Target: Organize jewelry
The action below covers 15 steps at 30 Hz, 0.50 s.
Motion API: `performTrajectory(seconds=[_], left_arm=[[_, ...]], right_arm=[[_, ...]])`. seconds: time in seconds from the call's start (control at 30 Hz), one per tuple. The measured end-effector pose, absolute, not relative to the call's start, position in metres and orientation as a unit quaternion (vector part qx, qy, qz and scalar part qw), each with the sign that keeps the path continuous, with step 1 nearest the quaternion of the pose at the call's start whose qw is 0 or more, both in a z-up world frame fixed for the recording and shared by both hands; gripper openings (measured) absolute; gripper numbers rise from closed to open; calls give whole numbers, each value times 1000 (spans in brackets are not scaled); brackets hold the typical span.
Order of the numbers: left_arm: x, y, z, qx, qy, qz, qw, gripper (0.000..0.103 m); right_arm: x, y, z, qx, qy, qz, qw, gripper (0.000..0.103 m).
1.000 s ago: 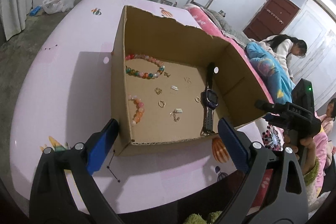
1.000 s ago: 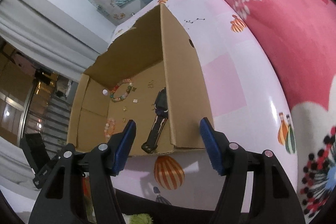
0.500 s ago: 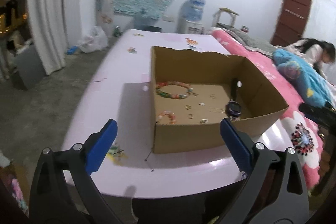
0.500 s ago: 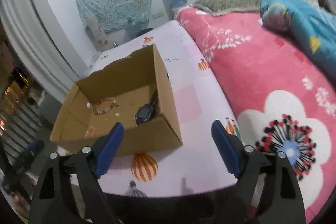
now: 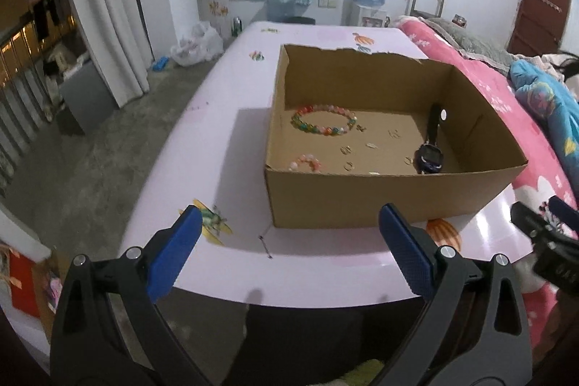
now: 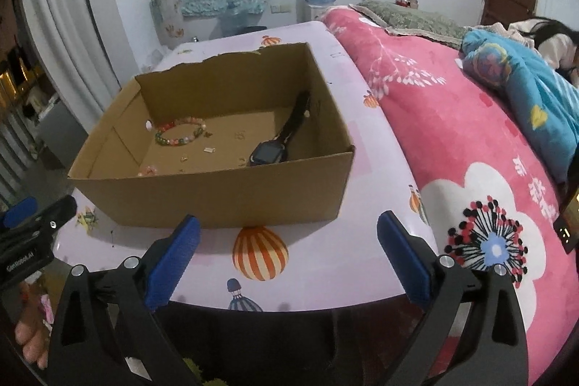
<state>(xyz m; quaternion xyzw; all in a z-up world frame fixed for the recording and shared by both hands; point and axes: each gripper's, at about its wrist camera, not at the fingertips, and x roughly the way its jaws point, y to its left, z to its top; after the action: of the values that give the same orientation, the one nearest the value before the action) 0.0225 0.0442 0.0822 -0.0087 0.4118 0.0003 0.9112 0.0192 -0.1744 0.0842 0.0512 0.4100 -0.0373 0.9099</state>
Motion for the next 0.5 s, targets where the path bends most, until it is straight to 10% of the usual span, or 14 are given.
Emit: performTrajectory(seconds=[0.5], left_arm=[[29, 34, 80, 3, 429, 19, 903, 95]], right_arm=[[25, -159, 78, 35, 428, -32, 903, 96]])
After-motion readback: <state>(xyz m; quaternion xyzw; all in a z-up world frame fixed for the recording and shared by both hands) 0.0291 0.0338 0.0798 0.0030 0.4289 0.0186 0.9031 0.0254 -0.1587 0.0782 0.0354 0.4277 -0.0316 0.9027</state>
